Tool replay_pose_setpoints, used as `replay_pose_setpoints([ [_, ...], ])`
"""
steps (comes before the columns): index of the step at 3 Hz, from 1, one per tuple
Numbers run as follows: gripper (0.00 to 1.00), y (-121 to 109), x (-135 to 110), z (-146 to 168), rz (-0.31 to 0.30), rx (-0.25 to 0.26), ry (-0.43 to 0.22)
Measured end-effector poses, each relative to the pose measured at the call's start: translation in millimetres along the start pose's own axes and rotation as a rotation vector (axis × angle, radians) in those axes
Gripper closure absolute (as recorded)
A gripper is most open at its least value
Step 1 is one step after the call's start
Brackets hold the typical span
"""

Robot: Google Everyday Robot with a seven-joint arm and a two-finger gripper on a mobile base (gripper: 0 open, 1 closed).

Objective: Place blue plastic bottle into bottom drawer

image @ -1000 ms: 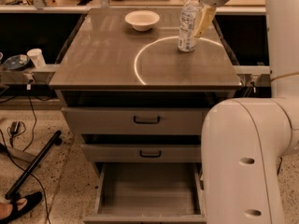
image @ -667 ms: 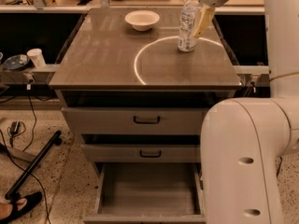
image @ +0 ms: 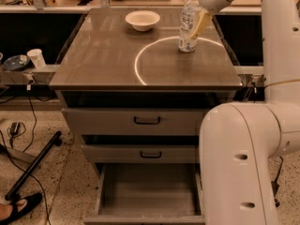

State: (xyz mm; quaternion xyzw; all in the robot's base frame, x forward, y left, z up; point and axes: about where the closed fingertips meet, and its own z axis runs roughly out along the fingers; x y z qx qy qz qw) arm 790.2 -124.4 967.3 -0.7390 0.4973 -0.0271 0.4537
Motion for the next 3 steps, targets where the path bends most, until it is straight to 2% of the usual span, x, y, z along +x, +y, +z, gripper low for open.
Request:
replay_pose_setpoints([
  [1,0.00,0,0,0,0.000,0.000,0.000],
  [2,0.00,-39,33,-7,0.082,0.142,0.155],
  [3,0.00,-75,74,-16,0.166,0.318,0.341],
])
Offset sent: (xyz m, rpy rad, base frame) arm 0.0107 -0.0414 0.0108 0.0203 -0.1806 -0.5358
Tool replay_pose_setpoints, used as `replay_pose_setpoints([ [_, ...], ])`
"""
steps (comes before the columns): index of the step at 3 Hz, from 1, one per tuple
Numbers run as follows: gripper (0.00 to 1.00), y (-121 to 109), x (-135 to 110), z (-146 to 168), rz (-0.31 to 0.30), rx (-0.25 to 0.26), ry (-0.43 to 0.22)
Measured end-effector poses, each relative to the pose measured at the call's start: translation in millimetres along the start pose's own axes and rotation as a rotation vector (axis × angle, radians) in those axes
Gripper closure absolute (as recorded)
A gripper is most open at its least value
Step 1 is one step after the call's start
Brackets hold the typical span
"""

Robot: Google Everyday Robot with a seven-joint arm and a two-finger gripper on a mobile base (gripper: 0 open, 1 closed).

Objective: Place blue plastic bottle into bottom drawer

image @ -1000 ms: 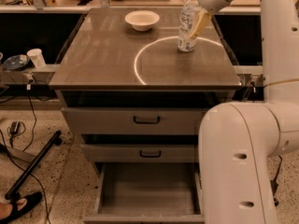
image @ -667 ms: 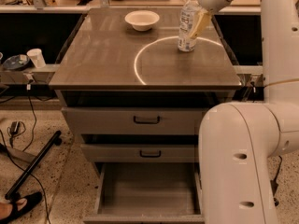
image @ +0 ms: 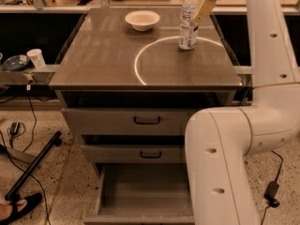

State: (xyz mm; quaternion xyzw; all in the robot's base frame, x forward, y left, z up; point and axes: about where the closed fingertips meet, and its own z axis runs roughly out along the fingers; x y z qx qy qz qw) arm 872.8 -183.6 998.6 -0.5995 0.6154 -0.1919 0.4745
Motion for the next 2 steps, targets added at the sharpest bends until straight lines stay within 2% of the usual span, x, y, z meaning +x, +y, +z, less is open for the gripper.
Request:
replay_pose_setpoints([
  [1,0.00,1.2,0.9,0.9,0.053,0.016,0.016],
  [2,0.00,1.2,0.9,0.9,0.053,0.016,0.016],
])
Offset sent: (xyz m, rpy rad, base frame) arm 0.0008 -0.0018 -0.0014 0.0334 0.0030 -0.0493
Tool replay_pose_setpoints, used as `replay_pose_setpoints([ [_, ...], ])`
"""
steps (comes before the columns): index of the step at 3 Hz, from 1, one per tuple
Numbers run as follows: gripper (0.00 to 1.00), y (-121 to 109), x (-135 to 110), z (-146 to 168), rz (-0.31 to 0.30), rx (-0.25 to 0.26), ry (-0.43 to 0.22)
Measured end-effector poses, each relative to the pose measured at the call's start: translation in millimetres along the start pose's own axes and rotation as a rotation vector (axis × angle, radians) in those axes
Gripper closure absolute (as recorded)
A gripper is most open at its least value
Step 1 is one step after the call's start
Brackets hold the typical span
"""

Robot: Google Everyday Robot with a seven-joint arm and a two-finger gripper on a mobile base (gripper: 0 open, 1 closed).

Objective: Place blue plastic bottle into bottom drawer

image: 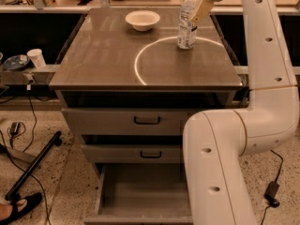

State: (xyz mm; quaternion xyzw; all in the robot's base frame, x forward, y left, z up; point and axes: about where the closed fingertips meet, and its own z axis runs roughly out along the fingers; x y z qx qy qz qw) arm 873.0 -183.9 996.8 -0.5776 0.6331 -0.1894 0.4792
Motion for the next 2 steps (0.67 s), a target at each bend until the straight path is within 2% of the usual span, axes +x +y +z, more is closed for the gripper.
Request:
replay_pose_setpoints([
  [2,0.00,1.0,3.0,2.8,0.012,0.003,0.004],
])
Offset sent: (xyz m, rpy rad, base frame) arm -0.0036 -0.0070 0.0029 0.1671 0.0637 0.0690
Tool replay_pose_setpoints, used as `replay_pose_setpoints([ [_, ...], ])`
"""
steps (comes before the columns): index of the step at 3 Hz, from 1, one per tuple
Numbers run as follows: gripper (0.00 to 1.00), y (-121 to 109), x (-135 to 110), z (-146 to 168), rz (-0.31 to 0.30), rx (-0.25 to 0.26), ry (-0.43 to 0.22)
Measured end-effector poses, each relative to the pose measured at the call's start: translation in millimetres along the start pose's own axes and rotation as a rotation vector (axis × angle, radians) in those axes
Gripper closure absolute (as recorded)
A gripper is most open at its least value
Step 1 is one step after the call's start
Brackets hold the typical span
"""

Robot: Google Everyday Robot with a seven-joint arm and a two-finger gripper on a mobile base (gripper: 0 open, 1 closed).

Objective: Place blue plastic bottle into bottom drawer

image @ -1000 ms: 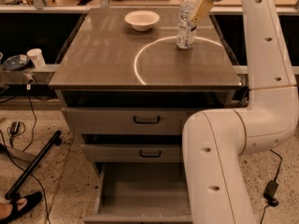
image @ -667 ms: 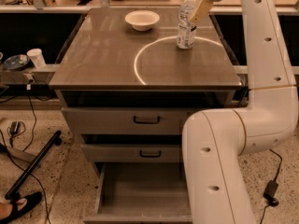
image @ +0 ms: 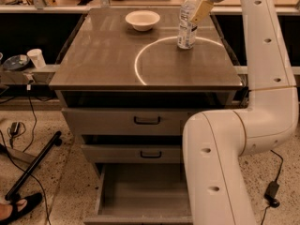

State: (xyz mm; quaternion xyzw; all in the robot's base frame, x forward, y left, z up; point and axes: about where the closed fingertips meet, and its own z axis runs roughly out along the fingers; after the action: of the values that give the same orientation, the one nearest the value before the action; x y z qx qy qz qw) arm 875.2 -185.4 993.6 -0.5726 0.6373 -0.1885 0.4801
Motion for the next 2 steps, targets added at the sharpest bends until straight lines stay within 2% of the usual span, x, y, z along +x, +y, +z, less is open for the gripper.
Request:
replay_pose_setpoints([
  [1,0.00,6,-2,4,0.077,-0.015,-0.092],
  [2,0.00,18,-3,7,0.285,-0.049,-0.314],
])
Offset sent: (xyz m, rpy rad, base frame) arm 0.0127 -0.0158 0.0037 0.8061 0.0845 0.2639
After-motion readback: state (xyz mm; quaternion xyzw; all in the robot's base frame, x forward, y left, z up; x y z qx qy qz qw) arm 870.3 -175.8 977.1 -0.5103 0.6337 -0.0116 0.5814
